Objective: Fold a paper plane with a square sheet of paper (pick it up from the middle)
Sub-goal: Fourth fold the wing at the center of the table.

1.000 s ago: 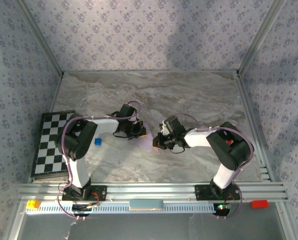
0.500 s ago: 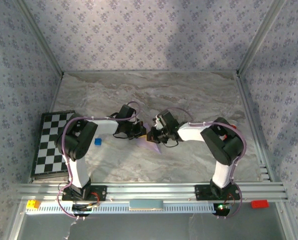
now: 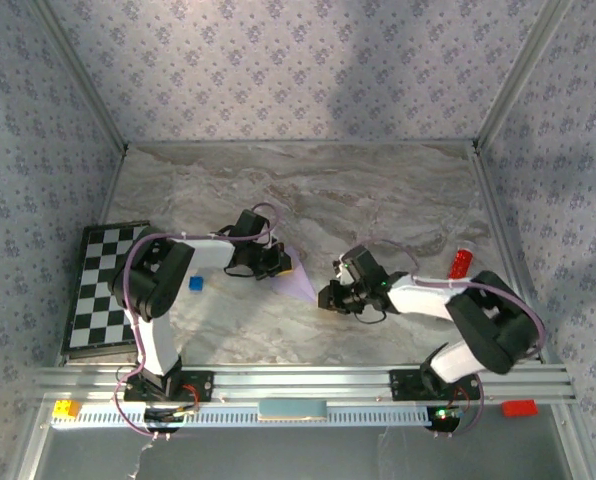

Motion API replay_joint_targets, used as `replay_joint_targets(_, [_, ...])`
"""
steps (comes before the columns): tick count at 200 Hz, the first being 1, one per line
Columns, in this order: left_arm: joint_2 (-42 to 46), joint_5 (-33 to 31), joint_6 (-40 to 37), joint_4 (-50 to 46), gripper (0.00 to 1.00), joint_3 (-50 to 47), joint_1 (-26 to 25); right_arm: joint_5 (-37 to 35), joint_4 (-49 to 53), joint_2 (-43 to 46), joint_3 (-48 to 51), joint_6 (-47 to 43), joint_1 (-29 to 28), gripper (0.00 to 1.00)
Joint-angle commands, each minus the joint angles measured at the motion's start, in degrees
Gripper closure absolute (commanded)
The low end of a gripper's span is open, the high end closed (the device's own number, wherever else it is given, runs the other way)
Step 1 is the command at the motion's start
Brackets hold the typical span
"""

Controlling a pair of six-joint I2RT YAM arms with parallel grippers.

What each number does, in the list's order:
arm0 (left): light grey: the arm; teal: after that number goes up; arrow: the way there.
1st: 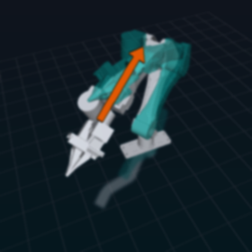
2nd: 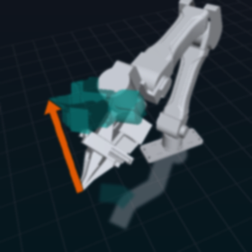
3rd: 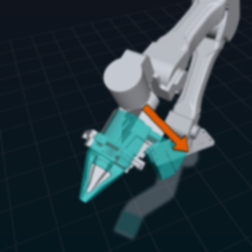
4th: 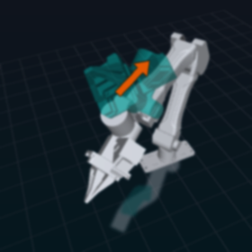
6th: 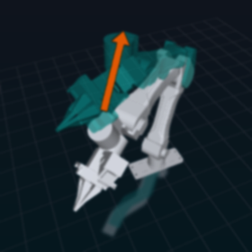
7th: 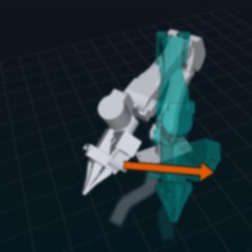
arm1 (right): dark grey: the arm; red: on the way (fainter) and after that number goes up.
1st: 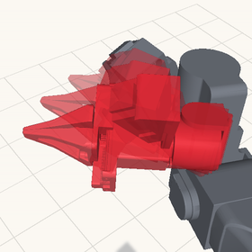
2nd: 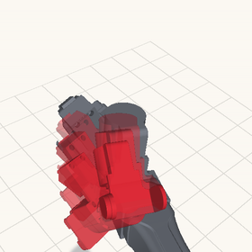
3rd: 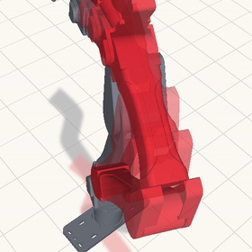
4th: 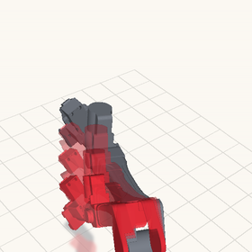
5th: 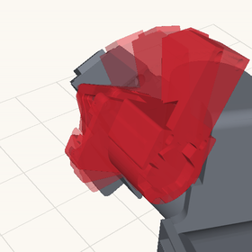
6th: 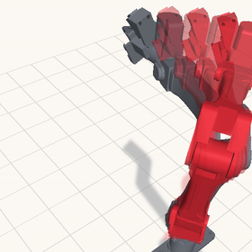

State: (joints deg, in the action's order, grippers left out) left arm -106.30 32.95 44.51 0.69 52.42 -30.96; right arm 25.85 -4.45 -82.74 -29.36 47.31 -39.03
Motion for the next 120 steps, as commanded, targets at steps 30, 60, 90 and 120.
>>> replay_joint_targets(30, [-0.8, 0.0, 2.6, -0.8, 1.0, -1.9, 0.6, -2.5, 0.8, 1.8, 0.7, 5.3, -0.1, 0.67])
replay_joint_targets(60, [-0.6, 0.3, 2.9, -1.3, 1.0, -1.2, 0.7, -2.6, 0.4, -0.3, 0.1, 7.3, 0.0, 0.67])
replay_joint_targets(90, [-0.7, 0.7, 3.2, -2.0, 1.0, -0.7, 0.7, -1.4, -1.1, -2.3, -0.1, 8.2, 0.2, 0.68])
replay_joint_targets(120, [-0.7, 1.2, 3.4, -1.9, 1.0, -0.8, 0.8, -1.1, -4.4, -2.8, 0.2, 9.9, 0.3, 0.74])
